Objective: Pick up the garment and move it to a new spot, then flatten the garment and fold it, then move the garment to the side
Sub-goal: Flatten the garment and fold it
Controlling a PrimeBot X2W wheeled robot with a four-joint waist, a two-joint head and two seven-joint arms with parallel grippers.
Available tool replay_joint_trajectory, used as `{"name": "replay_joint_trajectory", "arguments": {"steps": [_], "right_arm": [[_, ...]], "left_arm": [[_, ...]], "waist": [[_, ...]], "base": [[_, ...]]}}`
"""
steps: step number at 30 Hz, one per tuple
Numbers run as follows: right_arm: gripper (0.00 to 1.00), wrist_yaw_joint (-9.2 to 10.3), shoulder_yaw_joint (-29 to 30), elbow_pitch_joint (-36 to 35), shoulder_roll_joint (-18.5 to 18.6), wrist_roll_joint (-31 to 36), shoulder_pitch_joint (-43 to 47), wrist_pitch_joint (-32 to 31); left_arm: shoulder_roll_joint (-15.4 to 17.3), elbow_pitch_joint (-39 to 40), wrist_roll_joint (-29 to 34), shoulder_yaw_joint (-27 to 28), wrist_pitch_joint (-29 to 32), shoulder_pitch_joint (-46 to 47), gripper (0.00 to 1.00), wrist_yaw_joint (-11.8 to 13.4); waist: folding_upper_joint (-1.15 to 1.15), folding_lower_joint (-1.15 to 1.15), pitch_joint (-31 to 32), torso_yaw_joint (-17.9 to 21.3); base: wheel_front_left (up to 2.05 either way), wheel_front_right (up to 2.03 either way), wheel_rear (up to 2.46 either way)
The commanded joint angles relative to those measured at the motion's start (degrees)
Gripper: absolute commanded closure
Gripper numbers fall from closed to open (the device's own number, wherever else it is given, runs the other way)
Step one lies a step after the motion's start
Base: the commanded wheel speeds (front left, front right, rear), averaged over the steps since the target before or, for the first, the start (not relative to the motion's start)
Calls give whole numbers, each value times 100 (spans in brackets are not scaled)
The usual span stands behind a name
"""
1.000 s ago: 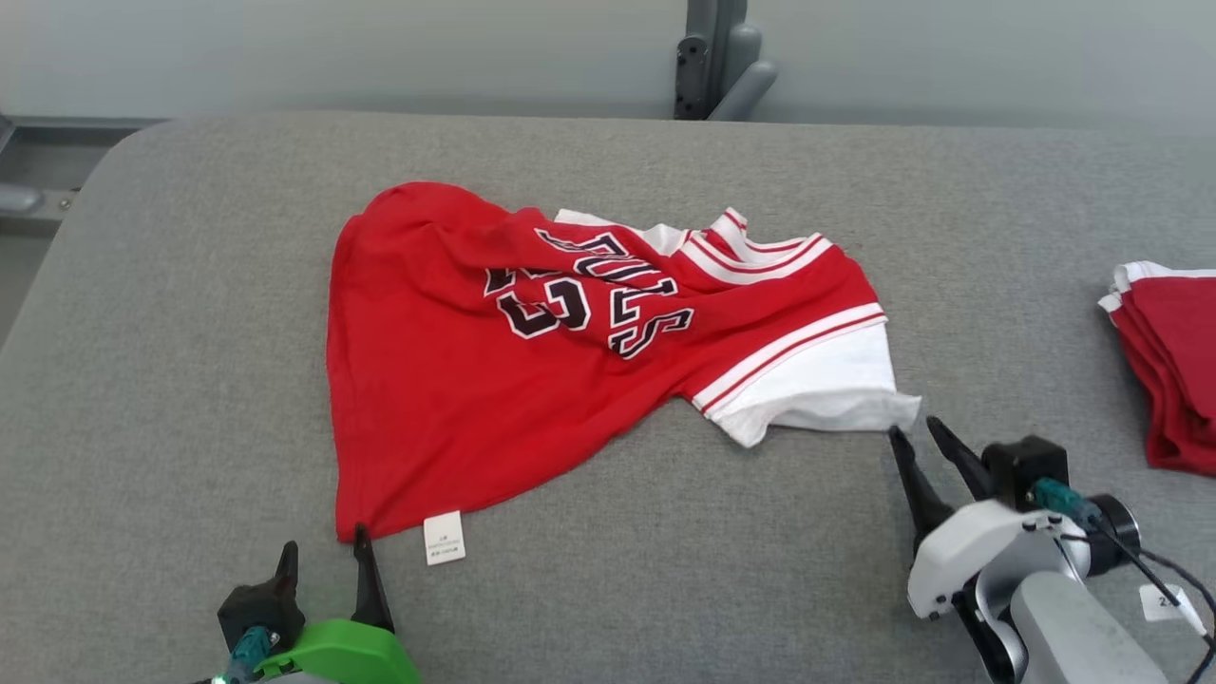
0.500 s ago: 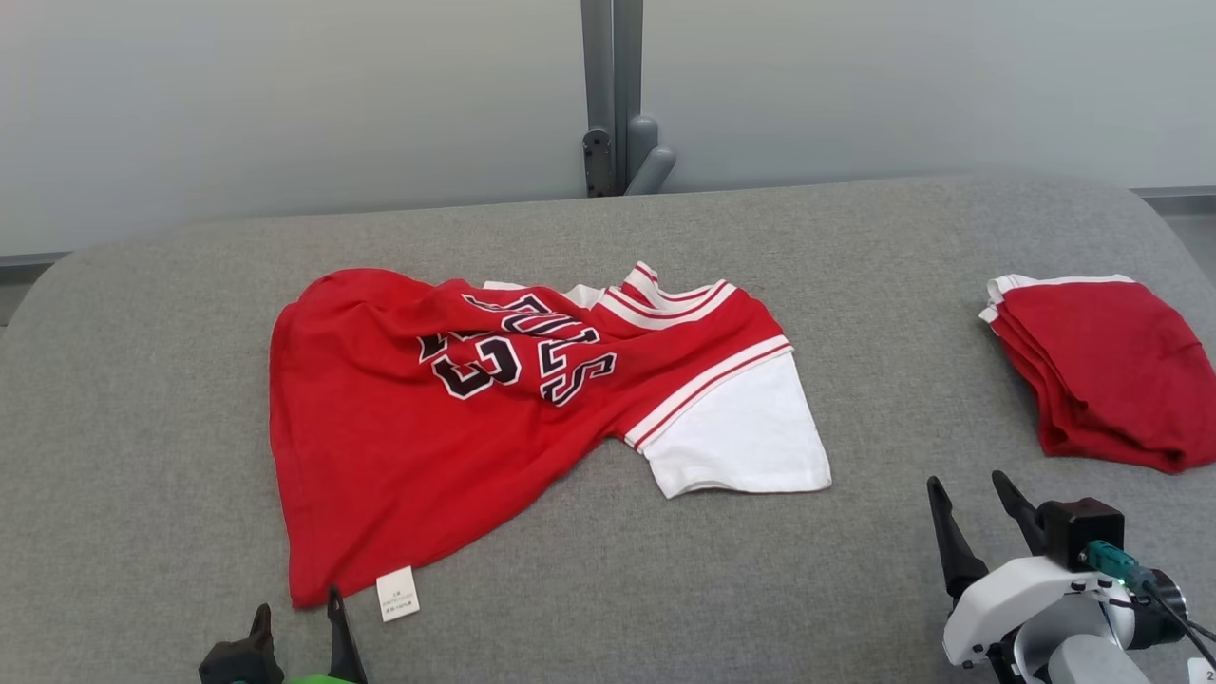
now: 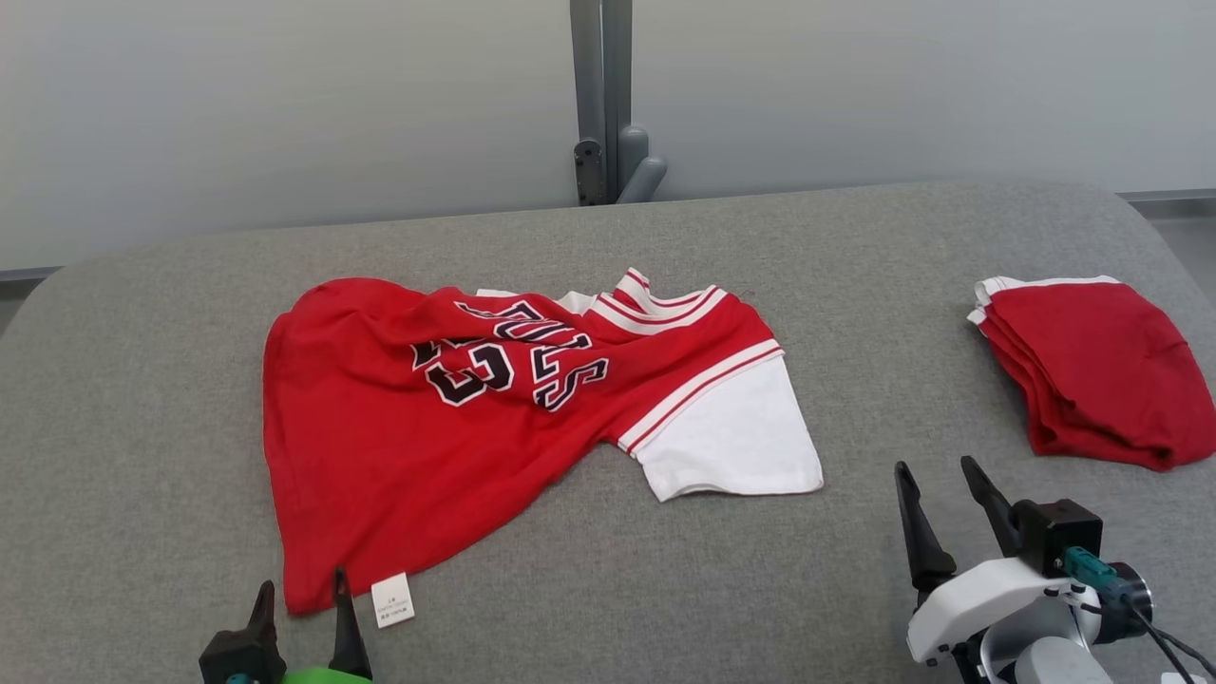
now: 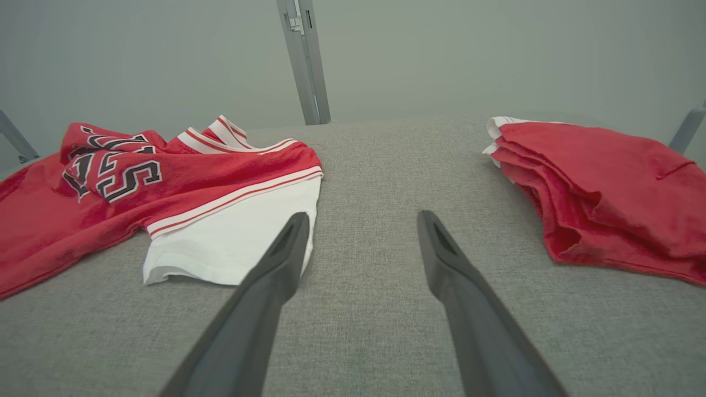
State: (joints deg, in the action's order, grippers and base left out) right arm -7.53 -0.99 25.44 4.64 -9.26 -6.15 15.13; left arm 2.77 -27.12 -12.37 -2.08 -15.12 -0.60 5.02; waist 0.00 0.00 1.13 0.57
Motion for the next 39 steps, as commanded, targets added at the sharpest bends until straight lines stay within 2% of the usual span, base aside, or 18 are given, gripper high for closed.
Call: {"name": "replay_joint_trajectory", "arguments": {"steps": [1,12,25,33,34,35,36,37,39], "right_arm": [[0,9,-60,-47,-11,46,39,-1],[0,9,-317,44,-86,-49,-160,-1],[0,9,-629,394,-114,-83,-796,-1],[0,9,-681,832,-126,9,-1046,0],[0,9,-689,883,-128,18,-1065,0],[0,9,-685,909,-130,19,-1091,-1],[0,9,-688,939,-131,20,-1112,-1],[0,9,-686,1003,-133,14,-1125,-1],[0,9,-689,1096,-132,16,-1174,-1]], "left_arm": [[24,64,64,-16,0,12,0,-49],[25,61,-13,-131,-1,200,0,-71],[23,-653,-437,36,-1,850,0,210],[23,-1063,-650,-36,2,1022,0,174],[23,-1110,-677,-60,4,1027,11,161],[23,-1135,-698,-76,5,1046,40,150],[20,-1166,-702,-105,6,1066,60,136],[18,-1188,-714,-122,8,1076,100,121],[17,-1210,-749,-186,11,1089,100,103]], "waist": [[0,0,-18,17],[0,0,-250,-29],[0,0,-872,-126],[0,0,-1061,-135],[0,0,-1078,-137],[0,0,-1098,-141],[0,0,-1115,-147],[0,0,-1129,-152],[0,0,-1141,-163]], "base": [[0,0,0],[0,0,0],[0,0,0],[0,0,0],[0,0,0],[0,0,0],[0,0,0],[0,0,0],[0,0,0]]}}
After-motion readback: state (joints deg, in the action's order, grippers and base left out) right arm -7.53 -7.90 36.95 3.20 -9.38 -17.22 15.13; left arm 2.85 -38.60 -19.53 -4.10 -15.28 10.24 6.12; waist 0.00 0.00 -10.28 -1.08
